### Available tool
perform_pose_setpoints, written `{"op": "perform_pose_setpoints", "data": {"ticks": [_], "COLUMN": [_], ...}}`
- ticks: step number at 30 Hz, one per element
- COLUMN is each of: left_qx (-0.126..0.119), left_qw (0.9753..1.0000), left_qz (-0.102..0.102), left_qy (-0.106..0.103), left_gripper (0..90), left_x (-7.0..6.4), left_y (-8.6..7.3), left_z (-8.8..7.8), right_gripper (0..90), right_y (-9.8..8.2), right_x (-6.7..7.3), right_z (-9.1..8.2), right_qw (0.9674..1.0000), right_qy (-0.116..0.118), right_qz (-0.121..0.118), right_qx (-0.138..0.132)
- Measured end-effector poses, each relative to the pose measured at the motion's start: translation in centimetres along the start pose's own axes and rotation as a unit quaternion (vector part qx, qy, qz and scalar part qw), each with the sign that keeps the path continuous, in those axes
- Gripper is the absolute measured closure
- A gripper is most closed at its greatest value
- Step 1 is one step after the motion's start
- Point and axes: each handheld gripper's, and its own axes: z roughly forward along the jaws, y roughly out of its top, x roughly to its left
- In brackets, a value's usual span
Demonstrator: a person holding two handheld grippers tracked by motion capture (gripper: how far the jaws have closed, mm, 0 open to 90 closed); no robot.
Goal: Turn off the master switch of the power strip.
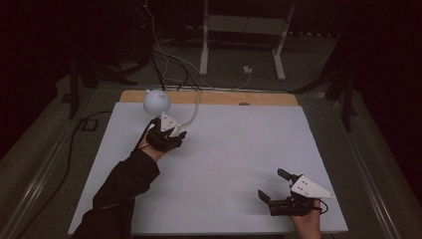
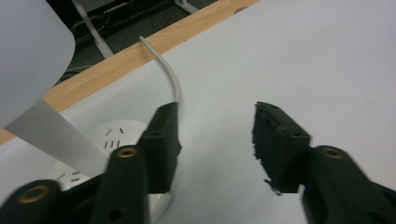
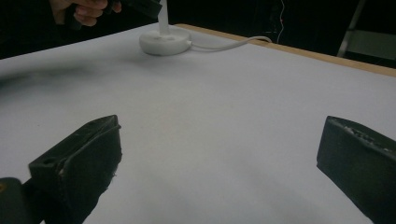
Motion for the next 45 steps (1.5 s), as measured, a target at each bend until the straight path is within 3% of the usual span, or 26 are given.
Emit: {"op": "perform_pose_setpoints", "data": {"ticks": [8,14,17,19,23,30,38,45], "left_qx": [0.021,0.023,0.021,0.018,0.013,0.007,0.006,0.005], "left_qw": [0.9997,0.9972,0.9947,0.994,0.9903,0.9889,0.9846,0.984], "left_qz": [-0.006,-0.013,-0.022,-0.018,-0.023,-0.008,-0.002,0.001], "left_qy": [-0.014,-0.07,-0.099,-0.107,-0.136,-0.148,-0.175,-0.178], "left_gripper": [19.1,1.7,0.8,0.5,0.5,0.5,0.5,0.5], "left_x": [-0.7,-0.9,-1.0,-1.3,-1.5,-2.0,-2.2,-2.2], "left_y": [0.2,0.5,0.7,0.8,0.8,0.2,-1.4,-2.9], "left_z": [0.0,-0.7,-1.2,-1.6,-2.4,-3.8,-5.3,-6.6], "right_gripper": [0.1,0.0,0.1,0.0,0.1,0.1,0.1,0.0], "right_y": [0.0,0.0,0.0,0.0,0.0,0.0,0.1,0.0], "right_x": [0.0,0.0,0.0,0.0,0.0,0.1,0.1,0.1], "right_z": [0.0,0.0,0.0,0.0,0.0,0.0,0.0,0.1], "right_qw": [1.0,1.0,1.0,1.0,1.0,1.0,1.0,1.0], "right_qy": [-0.001,-0.001,-0.001,-0.001,0.0,0.0,0.0,0.001], "right_qz": [0.0,-0.001,0.001,0.0,0.001,-0.002,-0.002,0.001], "right_qx": [0.0,-0.002,0.0,-0.001,-0.001,0.0,-0.002,0.001]}}
